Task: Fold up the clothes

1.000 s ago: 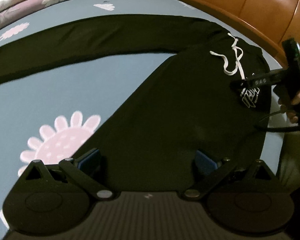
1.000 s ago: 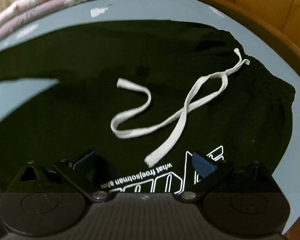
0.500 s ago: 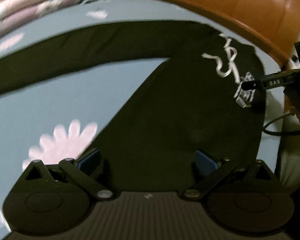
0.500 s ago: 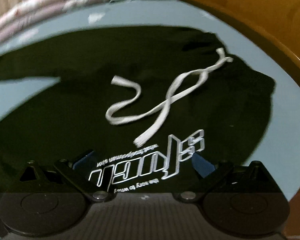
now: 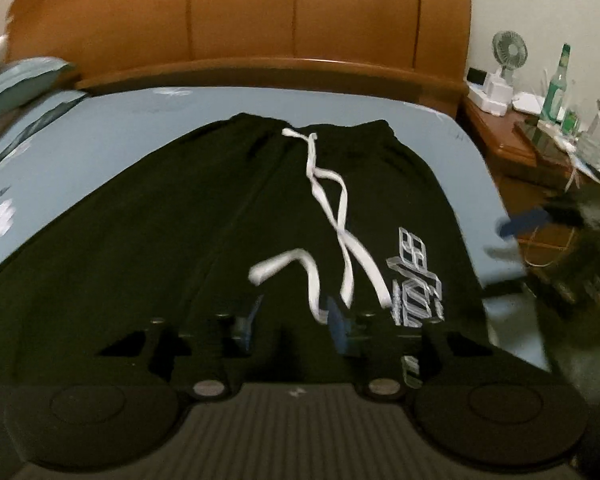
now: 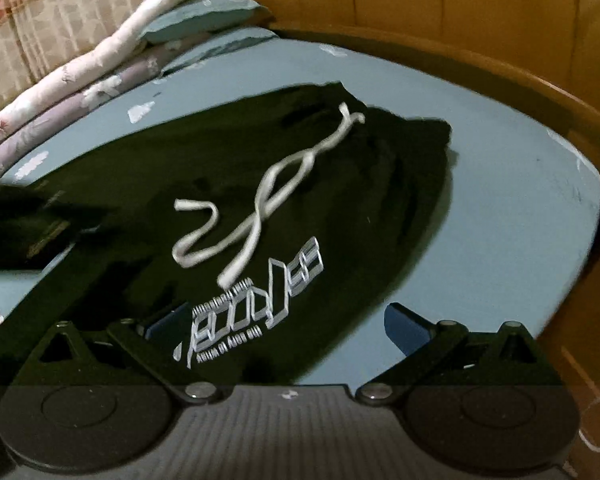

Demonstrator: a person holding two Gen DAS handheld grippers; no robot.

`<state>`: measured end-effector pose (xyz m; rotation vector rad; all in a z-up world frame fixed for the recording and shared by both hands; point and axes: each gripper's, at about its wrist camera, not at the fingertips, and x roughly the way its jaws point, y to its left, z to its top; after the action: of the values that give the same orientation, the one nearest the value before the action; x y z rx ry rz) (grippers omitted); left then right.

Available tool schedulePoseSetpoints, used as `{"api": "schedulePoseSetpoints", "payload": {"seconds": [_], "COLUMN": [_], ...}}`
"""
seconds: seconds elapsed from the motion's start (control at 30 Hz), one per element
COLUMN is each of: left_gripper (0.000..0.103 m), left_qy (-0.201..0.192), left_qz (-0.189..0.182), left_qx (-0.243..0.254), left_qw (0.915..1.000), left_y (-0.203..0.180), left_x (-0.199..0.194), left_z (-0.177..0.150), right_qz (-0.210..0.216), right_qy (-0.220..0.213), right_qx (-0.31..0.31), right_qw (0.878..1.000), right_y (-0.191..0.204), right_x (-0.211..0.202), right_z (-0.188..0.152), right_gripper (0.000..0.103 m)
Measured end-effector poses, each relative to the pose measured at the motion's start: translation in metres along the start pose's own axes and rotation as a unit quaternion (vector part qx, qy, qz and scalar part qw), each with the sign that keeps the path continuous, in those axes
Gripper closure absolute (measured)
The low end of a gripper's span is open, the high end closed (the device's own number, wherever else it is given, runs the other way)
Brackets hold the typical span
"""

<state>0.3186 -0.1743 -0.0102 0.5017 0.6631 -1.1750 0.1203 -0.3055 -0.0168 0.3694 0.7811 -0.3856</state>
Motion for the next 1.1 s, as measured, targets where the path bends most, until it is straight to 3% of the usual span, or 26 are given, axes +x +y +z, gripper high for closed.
{"api": "schedulePoseSetpoints", "payload": {"seconds": [0.17,0.43,0.5,0.53,0.57,0.83,1.1], "left_gripper": [0.075,0.080,0.092,0.102,0.103,0.103,0.103], "left_qy": [0.012,0.055,0.056,0.059,0.061,0.068,0.088], "left_qz": [0.021,0.008,0.007,0.008,0.010,-0.001,-0.034], "left_qx": [0.047,0.100,0.102,0.099,0.095,0.074,0.026], "left_qw": [0.9986,0.9934,0.9931,0.9934,0.9936,0.9949,0.9952], "left_y": [-0.003,-0.001,0.000,0.000,0.001,0.008,0.008], "left_x": [0.042,0.074,0.075,0.073,0.071,0.025,-0.031], "left_z": [0.018,0.013,0.014,0.015,0.015,0.006,-0.026], "right_qz": [-0.006,-0.021,-0.021,-0.020,-0.018,-0.012,-0.002], "right_qy": [0.004,0.009,0.008,0.007,0.007,0.000,-0.002], "right_qx": [-0.004,0.015,0.020,0.023,0.025,0.031,0.021], "right_qw": [1.000,1.000,1.000,1.000,0.999,0.999,1.000], "right_y": [-0.003,-0.018,-0.019,-0.020,-0.020,-0.017,-0.001], "right_x": [-0.006,-0.006,-0.006,-0.005,-0.006,-0.008,-0.005], "right_z": [-0.010,-0.017,-0.016,-0.015,-0.014,-0.007,0.000], "right_gripper": [0.000,0.000,0.000,0.000,0.000,0.000,0.000]}}
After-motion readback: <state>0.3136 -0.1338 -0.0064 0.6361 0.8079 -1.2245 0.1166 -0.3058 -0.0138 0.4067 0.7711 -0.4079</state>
